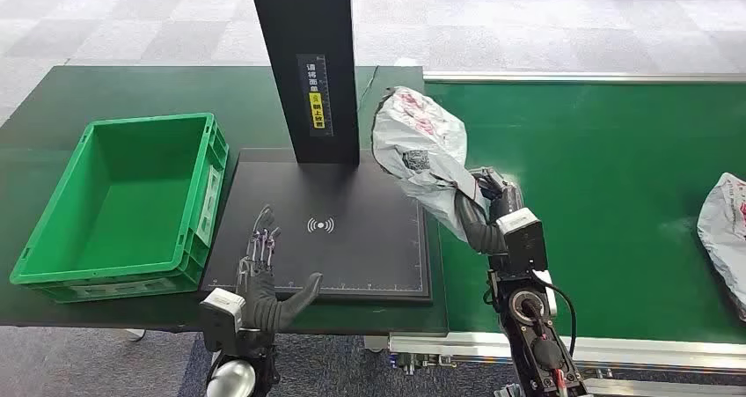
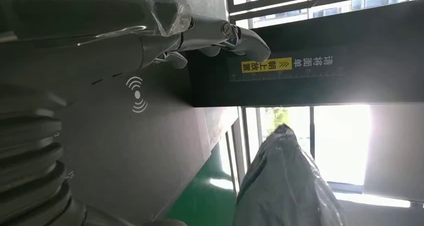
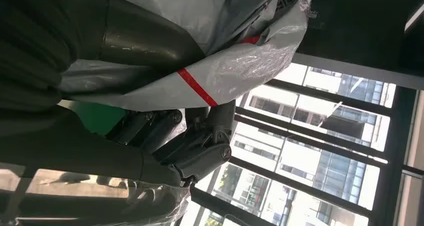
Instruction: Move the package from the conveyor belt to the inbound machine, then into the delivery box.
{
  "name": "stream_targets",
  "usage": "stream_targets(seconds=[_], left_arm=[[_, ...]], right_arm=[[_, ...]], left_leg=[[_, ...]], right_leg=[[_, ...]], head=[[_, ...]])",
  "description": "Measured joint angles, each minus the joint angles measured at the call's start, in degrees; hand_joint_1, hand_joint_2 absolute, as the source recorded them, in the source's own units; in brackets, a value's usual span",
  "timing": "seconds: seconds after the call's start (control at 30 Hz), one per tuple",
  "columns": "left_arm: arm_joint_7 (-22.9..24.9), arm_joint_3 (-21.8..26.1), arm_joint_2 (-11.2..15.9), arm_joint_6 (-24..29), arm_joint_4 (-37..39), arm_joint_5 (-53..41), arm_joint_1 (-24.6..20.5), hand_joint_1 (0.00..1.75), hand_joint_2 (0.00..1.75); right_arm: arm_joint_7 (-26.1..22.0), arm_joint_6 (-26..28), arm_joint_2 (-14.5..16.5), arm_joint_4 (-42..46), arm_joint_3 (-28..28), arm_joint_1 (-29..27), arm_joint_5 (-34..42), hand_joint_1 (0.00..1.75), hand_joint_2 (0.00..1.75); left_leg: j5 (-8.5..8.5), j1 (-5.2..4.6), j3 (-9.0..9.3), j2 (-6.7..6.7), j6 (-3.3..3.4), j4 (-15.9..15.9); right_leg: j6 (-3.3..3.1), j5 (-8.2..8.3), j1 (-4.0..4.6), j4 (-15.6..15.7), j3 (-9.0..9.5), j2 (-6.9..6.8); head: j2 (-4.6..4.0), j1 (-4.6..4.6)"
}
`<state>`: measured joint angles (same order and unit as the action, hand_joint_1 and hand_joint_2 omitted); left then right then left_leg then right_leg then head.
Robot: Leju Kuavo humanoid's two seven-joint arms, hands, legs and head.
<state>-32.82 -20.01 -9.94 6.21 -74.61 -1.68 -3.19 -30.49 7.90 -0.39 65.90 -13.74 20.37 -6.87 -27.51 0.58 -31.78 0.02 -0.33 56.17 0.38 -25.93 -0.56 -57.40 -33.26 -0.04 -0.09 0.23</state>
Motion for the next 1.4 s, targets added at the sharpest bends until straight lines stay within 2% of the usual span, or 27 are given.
stream_targets(seconds=[0.2, 0.3, 0.47, 0.57, 0.63, 0.73, 0.87, 0.97, 1.2, 1.3, 1.4], left_arm=[[-0.1, 0.0, 0.0, 0.0, 0.7, 0.0, -0.1, 0.00, 1.75], [-0.1, -0.3, 0.0, 0.0, 1.3, 0.1, -0.7, 0.00, 1.75], [-0.4, -1.2, -0.6, 0.4, 3.2, 1.1, -3.1, 0.00, 1.75], [0.0, -1.6, -0.8, 0.6, 3.8, 1.6, -3.9, 0.00, 1.75], [0.5, -1.7, -0.8, 0.6, 4.1, 1.8, -4.3, 0.00, 1.75], [1.0, -1.7, -0.8, 0.3, 4.6, 1.9, -4.5, 0.00, 1.75], [1.3, -1.6, -0.8, -0.1, 5.5, 1.8, -4.3, 0.00, 1.75], [1.5, -1.2, -0.8, -0.1, 5.6, 1.4, -3.8, 0.00, 1.75], [3.5, -0.3, -1.0, 0.3, 4.6, -1.7, -3.0, 0.00, 1.75], [3.8, 0.0, -1.2, 0.0, 3.7, -2.4, -2.9, 0.00, 1.75], [3.9, 0.1, -1.2, 0.4, 3.0, -3.2, -2.8, 0.00, 1.75]], right_arm=[[0.0, -0.2, -0.1, -1.1, -1.3, 0.7, 0.0, 1.75, 1.75], [0.2, -2.2, 0.5, -3.4, -3.2, 3.2, -2.4, 1.75, 1.75], [3.9, -6.1, 6.0, -13.4, -12.3, 13.2, -10.3, 1.75, 1.75], [8.1, -10.7, 9.4, -18.9, -17.9, 17.4, -11.3, 1.75, 1.75], [10.2, -15.1, 10.5, -21.6, -21.1, 18.8, -10.9, 1.75, 1.75], [10.5, -21.3, 10.6, -24.5, -24.4, 19.4, -9.8, 1.75, 1.75], [9.8, -24.3, 9.8, -27.0, -27.0, 19.7, -10.1, 1.75, 1.75], [11.2, -23.9, 9.3, -27.8, -28.6, 19.7, -11.8, 1.75, 1.75], [17.8, -19.4, 8.4, -27.8, -30.6, 17.9, -19.0, 1.75, 1.75], [18.4, -19.5, 7.4, -26.6, -30.7, 16.1, -19.8, 1.75, 1.75], [18.0, -20.1, 6.3, -24.1, -29.9, 14.5, -18.6, 0.44, 1.75]], left_leg=[[-0.04, -0.01, -0.12, 0.00, 0.01, 0.0], [-0.04, -0.01, -0.22, 0.12, 0.01, 0.0], [0.08, 0.08, -0.09, 0.30, -0.12, 0.0], [0.13, 0.16, -0.10, 0.23, -0.18, 0.0], [0.13, 0.16, -0.12, 0.22, -0.19, 0.0], [0.12, 0.13, -0.18, 0.19, -0.18, 0.0], [0.10, 0.04, -0.20, 0.19, -0.15, 0.0], [0.10, 0.04, -0.20, 0.19, -0.15, 0.0], [0.10, 0.09, -0.20, 0.19, -0.16, 0.0], [0.10, 0.08, -0.21, 0.17, -0.16, 0.0], [0.10, 0.06, -0.21, 0.14, -0.15, 0.0]], right_leg=[[0.01, -0.01, -0.01, 0.0, -0.09, 0.01], [-0.03, 0.03, 0.00, 0.0, -0.14, 0.08], [-0.18, 0.15, 0.09, 0.0, -0.22, 0.24], [-0.19, 0.14, 0.16, -0.1, -0.23, 0.20], [-0.19, 0.13, 0.17, -0.1, -0.24, 0.19], [-0.19, 0.13, 0.14, 0.0, -0.26, 0.16], [-0.18, 0.13, 0.06, 0.0, -0.28, 0.16], [-0.18, 0.13, 0.05, 0.0, -0.32, 0.17], [-0.18, 0.13, 0.10, 0.0, -0.33, 0.16], [-0.18, 0.13, 0.09, 0.0, -0.32, 0.16], [-0.18, 0.13, 0.07, 0.0, -0.30, 0.16]], head=[[0.00, 0.01], [0.00, 0.02], [0.00, 0.00], [0.00, -0.01], [0.00, 0.00], [0.00, 0.02], [0.00, 0.02], [0.00, 0.01], [0.00, 0.01], [0.00, 0.01], [0.00, 0.02]])
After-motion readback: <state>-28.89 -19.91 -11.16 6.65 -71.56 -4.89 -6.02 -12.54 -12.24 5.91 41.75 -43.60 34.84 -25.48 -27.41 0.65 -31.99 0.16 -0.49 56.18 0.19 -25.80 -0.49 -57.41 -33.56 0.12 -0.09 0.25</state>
